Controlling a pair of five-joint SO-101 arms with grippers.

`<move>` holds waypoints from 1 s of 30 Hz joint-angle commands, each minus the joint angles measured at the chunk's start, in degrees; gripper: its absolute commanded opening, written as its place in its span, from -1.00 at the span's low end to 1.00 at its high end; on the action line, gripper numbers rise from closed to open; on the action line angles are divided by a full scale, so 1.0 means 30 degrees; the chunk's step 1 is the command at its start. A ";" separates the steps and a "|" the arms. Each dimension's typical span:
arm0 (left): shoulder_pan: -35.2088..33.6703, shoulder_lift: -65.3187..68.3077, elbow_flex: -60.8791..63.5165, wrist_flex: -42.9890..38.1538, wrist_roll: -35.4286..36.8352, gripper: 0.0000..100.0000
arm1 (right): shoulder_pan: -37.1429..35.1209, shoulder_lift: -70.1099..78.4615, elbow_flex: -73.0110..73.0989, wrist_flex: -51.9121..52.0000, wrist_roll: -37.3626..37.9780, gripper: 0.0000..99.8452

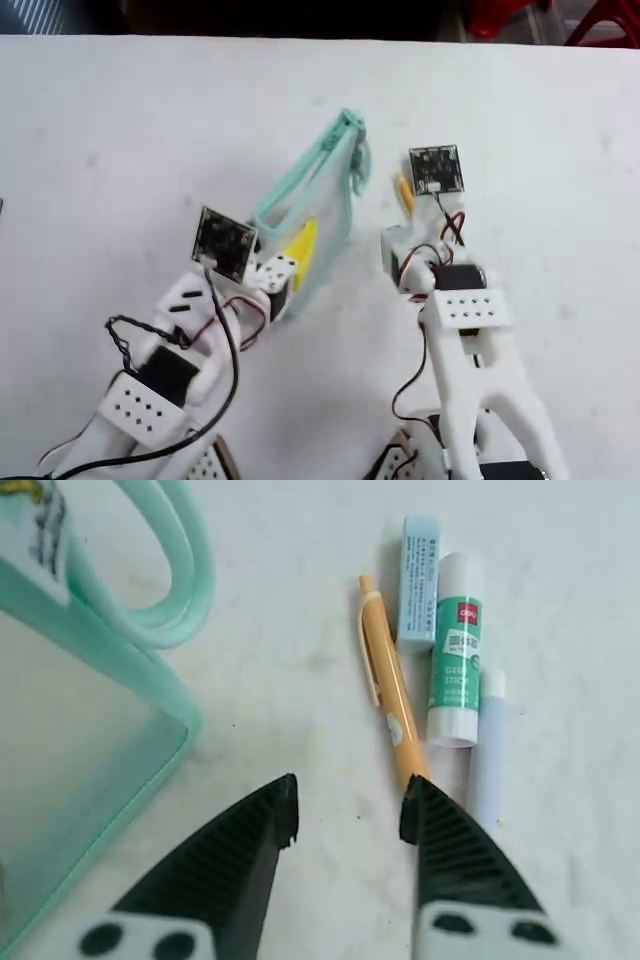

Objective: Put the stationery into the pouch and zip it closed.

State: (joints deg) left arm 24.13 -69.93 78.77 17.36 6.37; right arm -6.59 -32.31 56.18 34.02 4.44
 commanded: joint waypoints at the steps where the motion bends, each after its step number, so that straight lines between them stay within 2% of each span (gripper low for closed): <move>1: 0.0278 -0.0278 -0.0205 -0.0029 0.0117 -0.73 | -0.0103 -0.0249 -0.0205 -0.0337 -0.0176 -0.67; 25: 0.0103 -0.0308 -0.0234 -0.0029 0.0117 -0.73 | -0.0015 -0.0103 -0.0117 -0.0366 -0.0029 -0.67; 30: -0.0659 -0.0337 -0.0322 -0.0059 0.0117 -0.73 | 0.0015 -0.0073 -0.0117 -0.0366 0.0000 -0.67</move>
State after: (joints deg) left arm 23.52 -69.93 78.77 17.36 6.37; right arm -6.59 -32.31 56.18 34.02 4.44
